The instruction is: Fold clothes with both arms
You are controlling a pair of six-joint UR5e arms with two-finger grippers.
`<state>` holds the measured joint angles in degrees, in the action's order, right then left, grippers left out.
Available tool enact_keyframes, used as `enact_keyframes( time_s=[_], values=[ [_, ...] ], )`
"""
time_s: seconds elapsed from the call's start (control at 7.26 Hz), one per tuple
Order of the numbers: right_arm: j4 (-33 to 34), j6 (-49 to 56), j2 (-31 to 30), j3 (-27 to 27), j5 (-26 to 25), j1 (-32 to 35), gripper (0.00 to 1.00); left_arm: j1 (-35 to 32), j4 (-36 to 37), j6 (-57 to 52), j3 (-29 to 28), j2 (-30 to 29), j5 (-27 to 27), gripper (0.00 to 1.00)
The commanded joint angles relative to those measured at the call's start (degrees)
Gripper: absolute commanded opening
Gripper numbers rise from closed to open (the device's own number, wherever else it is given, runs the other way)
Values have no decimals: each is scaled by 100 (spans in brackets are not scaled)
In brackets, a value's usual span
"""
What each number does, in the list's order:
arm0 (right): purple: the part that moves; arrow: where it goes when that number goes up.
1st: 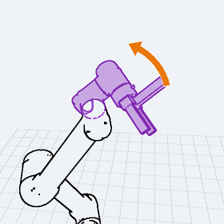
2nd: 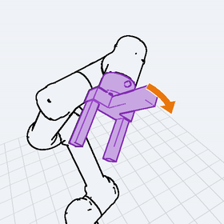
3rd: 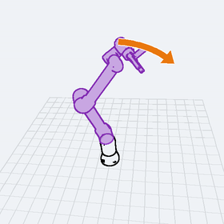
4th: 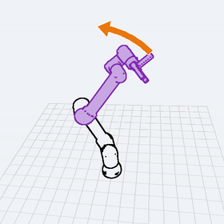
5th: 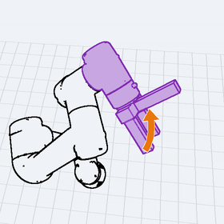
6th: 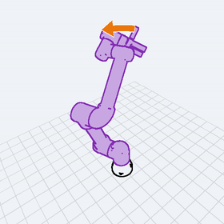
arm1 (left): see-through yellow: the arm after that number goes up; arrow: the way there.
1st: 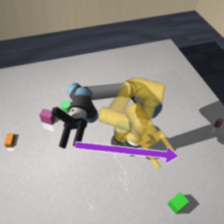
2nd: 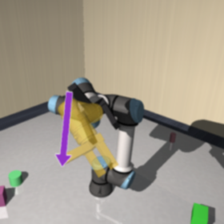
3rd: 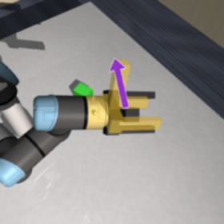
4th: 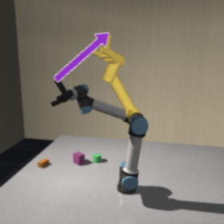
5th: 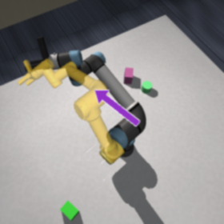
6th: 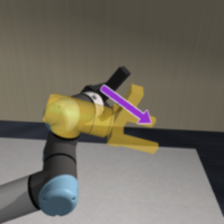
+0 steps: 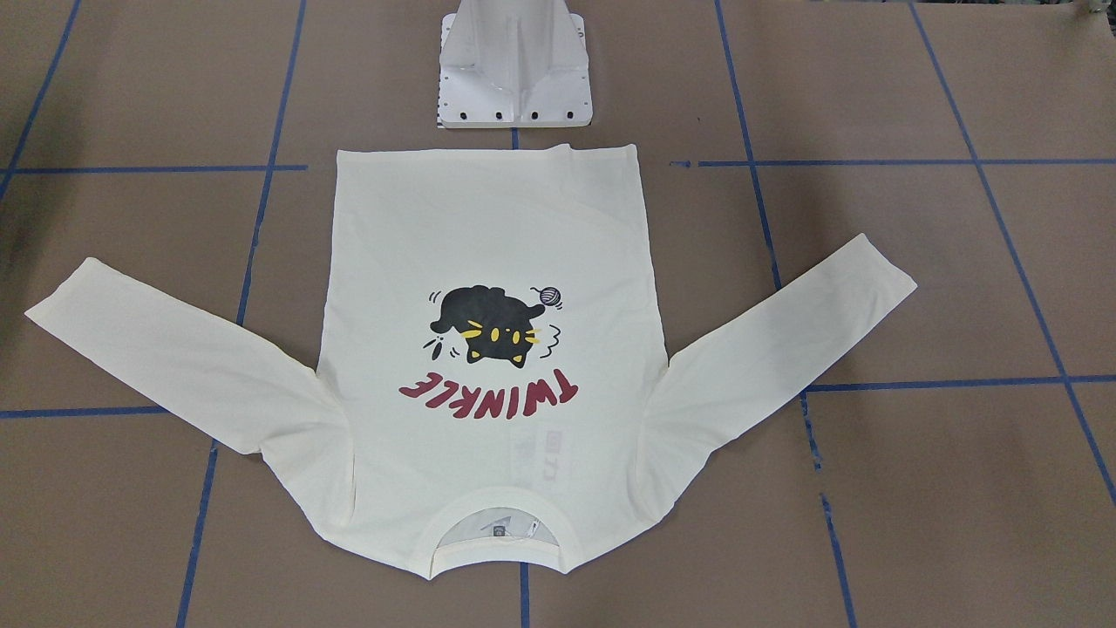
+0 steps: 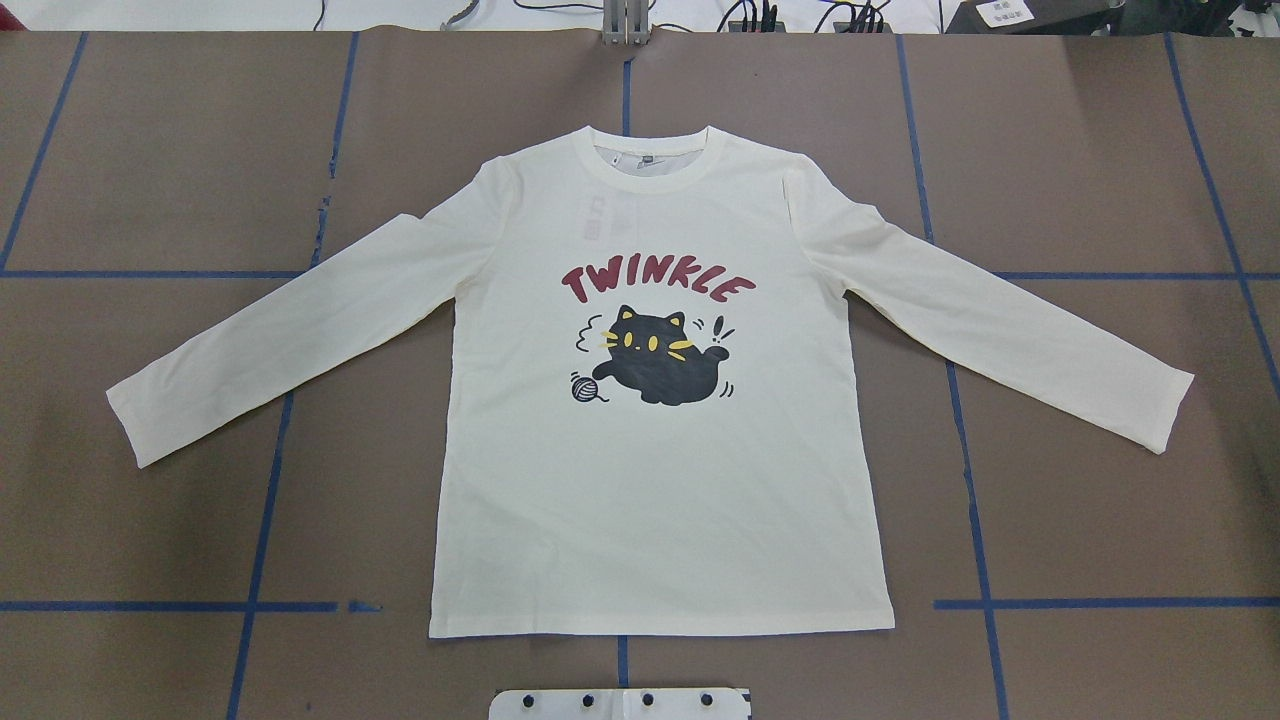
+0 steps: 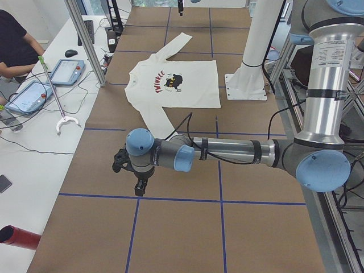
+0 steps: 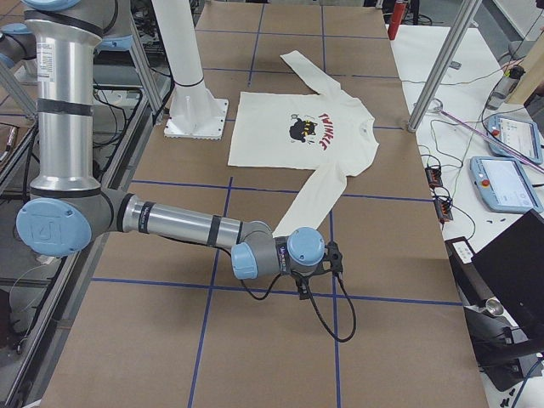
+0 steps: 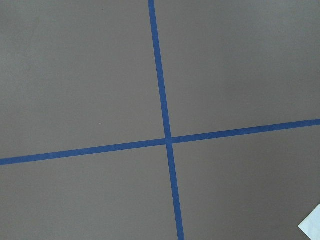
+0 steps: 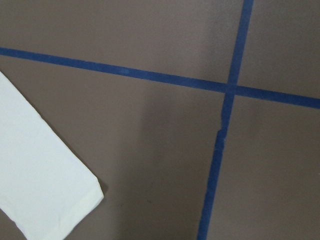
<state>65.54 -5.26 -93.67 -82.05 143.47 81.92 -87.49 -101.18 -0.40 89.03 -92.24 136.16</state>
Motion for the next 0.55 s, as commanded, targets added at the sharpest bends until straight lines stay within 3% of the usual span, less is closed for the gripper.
enact_keyframes(
  time_s=[0.0,0.14,0.28,0.41],
  values=[
    [-1316,-2108,24,49,-457,-927,98,47,-139,4,-26,31,7,100],
    [-2038,-3285,7,75,-1035,-1463,89,39,-139,4,-43,31,112,100],
    [-2237,-3845,15,75,-1293,-1834,88,39,-139,13,-52,39,139,100],
    [-2326,-3868,-63,58,-1243,-1855,87,47,-139,13,-61,39,148,100]
  ],
)
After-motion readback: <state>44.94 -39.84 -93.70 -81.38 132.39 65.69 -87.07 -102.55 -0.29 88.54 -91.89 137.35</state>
